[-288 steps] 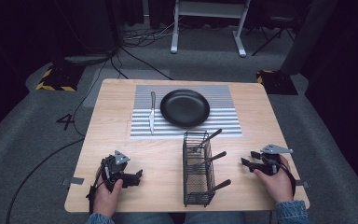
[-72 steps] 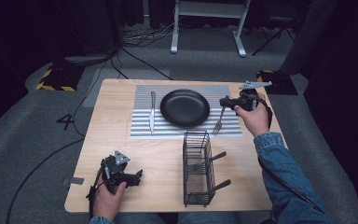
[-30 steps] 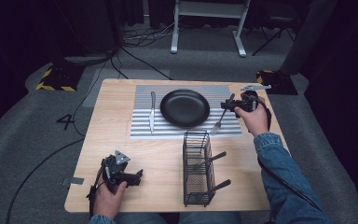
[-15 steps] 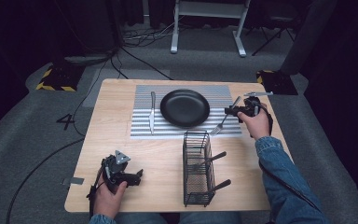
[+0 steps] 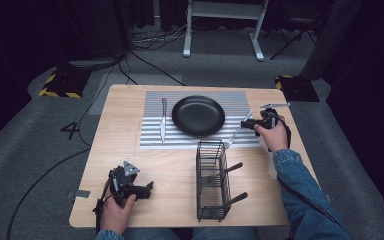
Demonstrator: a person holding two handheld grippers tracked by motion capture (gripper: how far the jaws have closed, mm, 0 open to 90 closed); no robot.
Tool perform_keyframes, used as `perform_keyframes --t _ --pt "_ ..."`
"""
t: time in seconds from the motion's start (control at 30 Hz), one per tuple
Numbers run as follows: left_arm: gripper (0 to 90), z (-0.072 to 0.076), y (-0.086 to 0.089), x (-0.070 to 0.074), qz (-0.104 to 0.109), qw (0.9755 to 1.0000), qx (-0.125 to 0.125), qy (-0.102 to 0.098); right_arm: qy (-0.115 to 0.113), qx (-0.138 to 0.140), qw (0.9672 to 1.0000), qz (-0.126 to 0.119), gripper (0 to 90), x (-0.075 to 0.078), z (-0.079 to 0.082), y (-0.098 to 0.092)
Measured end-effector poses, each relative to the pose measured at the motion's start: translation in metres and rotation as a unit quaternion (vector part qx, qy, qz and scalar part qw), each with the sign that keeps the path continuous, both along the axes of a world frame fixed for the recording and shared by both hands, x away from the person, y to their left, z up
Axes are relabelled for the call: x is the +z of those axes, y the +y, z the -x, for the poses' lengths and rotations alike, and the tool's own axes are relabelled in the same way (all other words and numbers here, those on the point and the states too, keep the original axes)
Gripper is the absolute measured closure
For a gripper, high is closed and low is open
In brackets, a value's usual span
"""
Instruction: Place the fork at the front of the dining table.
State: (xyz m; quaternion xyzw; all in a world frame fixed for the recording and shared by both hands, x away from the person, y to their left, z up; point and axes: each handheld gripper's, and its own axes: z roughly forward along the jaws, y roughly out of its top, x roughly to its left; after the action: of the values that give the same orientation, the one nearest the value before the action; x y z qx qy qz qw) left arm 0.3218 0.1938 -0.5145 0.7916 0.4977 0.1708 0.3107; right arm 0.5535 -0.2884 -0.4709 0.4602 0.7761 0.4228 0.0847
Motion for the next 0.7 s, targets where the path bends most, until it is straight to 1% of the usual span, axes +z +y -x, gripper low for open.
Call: perform_keyframes --t 0.17,0.37,0.5,0.53,0.57,0.63,0.7 --pt "0.1 0.000 0.000 0.000 0.000 1.0000 0.000 0.000 0.006 -0.005 1.0000 -0.006 61.5 -0.004 -0.001 -0.001" --pt "0.1 0.000 0.000 0.000 0.000 1.0000 0.000 0.000 0.005 -0.005 1.0000 -0.004 61.1 -0.005 0.000 0.000" --pt "0.1 0.000 0.000 0.000 0.000 1.0000 0.000 0.000 0.002 -0.010 0.9999 0.001 58.6 -0.004 0.003 0.003" --pt "0.1 0.000 0.000 0.000 0.000 1.0000 0.000 0.000 -0.001 -0.018 0.9998 0.012 54.1 -0.004 0.005 0.006" --pt "0.1 0.000 0.000 0.000 0.000 1.0000 0.000 0.000 0.000 -0.019 0.9997 0.016 52.2 -0.005 0.007 0.008" --pt "0.1 0.000 0.000 0.000 0.000 1.0000 0.000 0.000 0.000 -0.019 0.9996 0.019 51.0 -0.007 0.008 0.010" --pt "0.1 0.000 0.000 0.000 0.000 1.0000 0.000 0.000 0.003 -0.021 0.9993 0.031 48.4 -0.013 0.011 0.018"
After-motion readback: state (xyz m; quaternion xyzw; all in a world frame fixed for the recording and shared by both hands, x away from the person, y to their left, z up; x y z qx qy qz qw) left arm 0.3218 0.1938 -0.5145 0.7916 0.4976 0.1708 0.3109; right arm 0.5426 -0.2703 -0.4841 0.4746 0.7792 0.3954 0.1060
